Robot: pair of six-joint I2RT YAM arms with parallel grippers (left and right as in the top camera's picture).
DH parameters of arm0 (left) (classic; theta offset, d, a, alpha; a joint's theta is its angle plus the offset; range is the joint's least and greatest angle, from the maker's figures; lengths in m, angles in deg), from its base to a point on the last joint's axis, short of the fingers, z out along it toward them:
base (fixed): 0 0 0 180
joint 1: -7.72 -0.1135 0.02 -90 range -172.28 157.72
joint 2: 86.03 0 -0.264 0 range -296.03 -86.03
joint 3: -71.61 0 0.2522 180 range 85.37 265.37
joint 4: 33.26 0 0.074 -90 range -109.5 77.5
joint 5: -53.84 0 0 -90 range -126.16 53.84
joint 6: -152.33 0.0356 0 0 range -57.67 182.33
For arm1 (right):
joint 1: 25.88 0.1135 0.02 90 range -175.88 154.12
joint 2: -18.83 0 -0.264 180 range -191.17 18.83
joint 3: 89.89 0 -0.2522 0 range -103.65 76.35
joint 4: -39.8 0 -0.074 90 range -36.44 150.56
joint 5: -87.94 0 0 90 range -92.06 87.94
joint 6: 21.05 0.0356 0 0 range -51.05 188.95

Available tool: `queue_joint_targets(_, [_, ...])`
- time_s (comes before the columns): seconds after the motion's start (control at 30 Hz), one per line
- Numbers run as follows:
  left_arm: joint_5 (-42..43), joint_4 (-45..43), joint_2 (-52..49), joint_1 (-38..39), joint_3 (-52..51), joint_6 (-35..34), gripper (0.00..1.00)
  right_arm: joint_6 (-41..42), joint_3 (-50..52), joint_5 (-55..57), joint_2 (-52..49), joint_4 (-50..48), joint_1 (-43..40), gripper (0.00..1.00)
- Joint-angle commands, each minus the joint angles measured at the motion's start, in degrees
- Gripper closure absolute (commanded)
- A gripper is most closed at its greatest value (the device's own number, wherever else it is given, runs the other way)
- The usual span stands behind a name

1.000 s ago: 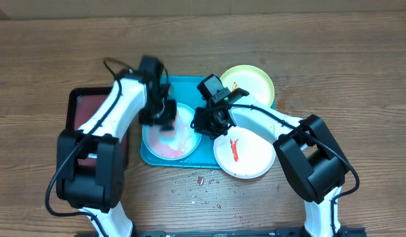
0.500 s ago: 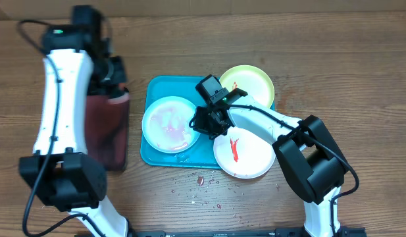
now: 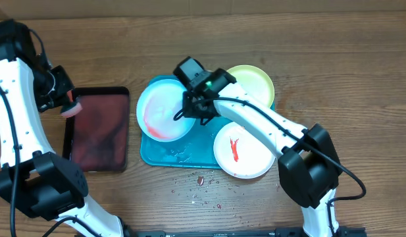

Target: Clean dirty plates on tray and stack at the side

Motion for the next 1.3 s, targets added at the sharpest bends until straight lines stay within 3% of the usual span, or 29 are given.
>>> queue_joint_targets(0.0, [0.4, -0.9, 0.3, -1.3, 1.3, 1.5, 0.96, -1.2, -6.4, 9.9, 0.5, 0.6, 2.9, 0.96])
queue_joint_targets(0.3, [-3.0, -2.0, 0.3, -2.6, 1.3, 1.1, 0.96, -3.7, -9.3, 22.4, 0.4, -4.1, 9.7, 0.96])
queue_joint_targets(0.67, [-0.5, -3.3, 0.3, -7.9, 1.3, -0.9, 0.96, -10.3, -9.5, 23.8, -0.5, -13.0, 12.8, 0.96])
queue_joint_targets(0.9, [-0.4, -3.8, 0.3, -8.2, 1.3, -0.9, 0.96, -19.1, -9.5, 27.8, -3.5, -21.4, 15.0, 0.96])
queue_joint_targets(1.27, [-0.4, -5.0, 0.3, -8.4, 1.3, -0.9, 0.96, -24.7, -9.5, 28.5, -9.8, -34.6, 17.5, 0.96])
